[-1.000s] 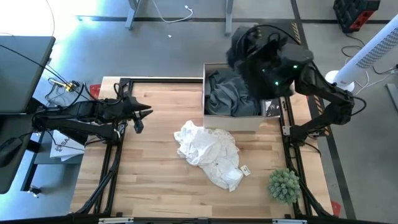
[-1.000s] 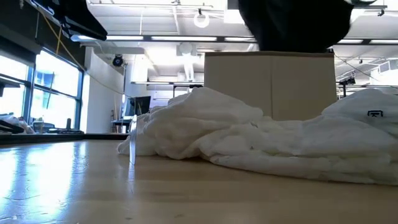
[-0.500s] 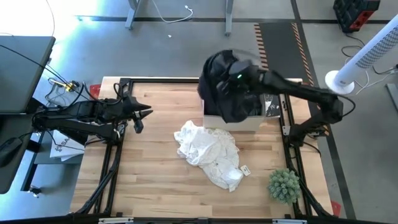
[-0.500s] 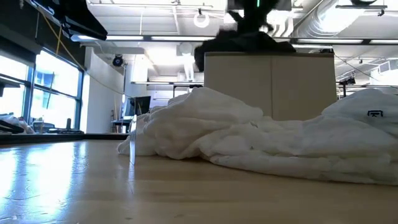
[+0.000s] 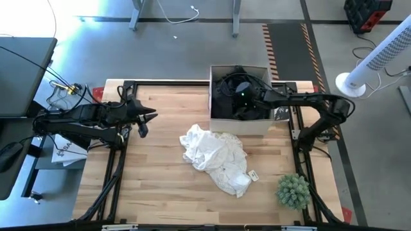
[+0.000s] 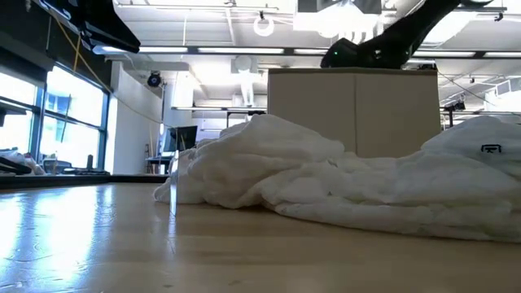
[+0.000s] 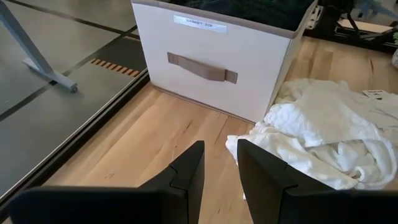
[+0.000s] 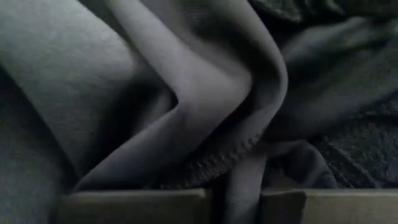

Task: Sort clothes
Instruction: Put the black shorts into the laundry organizer

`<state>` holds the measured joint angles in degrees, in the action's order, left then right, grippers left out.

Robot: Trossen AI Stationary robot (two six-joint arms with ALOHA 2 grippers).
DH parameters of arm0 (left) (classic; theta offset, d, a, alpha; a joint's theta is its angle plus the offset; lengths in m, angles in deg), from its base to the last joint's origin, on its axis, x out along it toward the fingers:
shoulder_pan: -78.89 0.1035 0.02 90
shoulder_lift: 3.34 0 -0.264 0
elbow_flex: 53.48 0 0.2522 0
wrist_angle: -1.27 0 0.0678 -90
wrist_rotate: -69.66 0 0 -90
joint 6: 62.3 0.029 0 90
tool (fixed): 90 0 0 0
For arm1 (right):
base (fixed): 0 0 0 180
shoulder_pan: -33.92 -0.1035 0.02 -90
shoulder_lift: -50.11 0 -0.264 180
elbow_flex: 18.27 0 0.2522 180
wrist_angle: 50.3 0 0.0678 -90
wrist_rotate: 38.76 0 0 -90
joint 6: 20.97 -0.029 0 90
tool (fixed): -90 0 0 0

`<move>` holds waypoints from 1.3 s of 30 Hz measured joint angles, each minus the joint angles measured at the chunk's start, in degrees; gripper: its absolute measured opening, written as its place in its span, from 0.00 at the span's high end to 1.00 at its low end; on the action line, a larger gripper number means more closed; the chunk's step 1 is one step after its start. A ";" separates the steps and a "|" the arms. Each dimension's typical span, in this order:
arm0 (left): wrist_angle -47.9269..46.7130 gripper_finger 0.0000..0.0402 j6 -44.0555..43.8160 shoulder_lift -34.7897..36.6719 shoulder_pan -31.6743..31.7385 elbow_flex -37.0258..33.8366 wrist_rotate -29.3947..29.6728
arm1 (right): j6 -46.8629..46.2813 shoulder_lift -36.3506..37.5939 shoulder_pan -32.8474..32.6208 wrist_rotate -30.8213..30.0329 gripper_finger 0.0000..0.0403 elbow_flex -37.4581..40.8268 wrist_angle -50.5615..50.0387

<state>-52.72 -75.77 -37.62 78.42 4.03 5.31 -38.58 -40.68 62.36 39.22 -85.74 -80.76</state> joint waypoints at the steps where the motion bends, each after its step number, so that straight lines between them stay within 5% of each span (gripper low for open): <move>1: -0.06 0.77 0.00 0.00 0.00 0.00 0.00 | 1.28 0.42 0.00 0.34 0.93 -2.33 -2.39; 11: -0.20 0.77 0.02 0.00 -0.02 0.00 -0.02 | -1.26 1.58 0.24 2.91 0.70 -34.99 -41.12; 16: -0.20 0.77 0.02 -0.03 -0.01 0.00 0.00 | 3.65 1.78 -1.56 1.06 0.69 -40.64 -30.88; 24: -0.24 0.77 -0.46 -0.04 -0.01 0.00 0.01 | 6.52 1.39 0.16 0.28 0.69 -24.79 -7.03; 29: -0.22 0.77 -0.53 -0.06 0.00 0.00 0.00 | -4.39 1.39 4.07 -4.13 0.69 -6.06 -1.01; 34: -0.22 0.77 -0.93 -0.05 0.00 0.00 0.04 | -12.78 2.09 6.80 -1.12 0.69 9.42 14.64; 39: -0.24 0.77 -0.94 -0.07 0.00 0.00 0.40 | -12.59 3.29 6.86 0.43 0.69 10.72 18.76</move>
<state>-52.96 -76.71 -37.69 78.42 4.03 5.71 -51.17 -37.39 69.23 39.65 -75.03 -62.00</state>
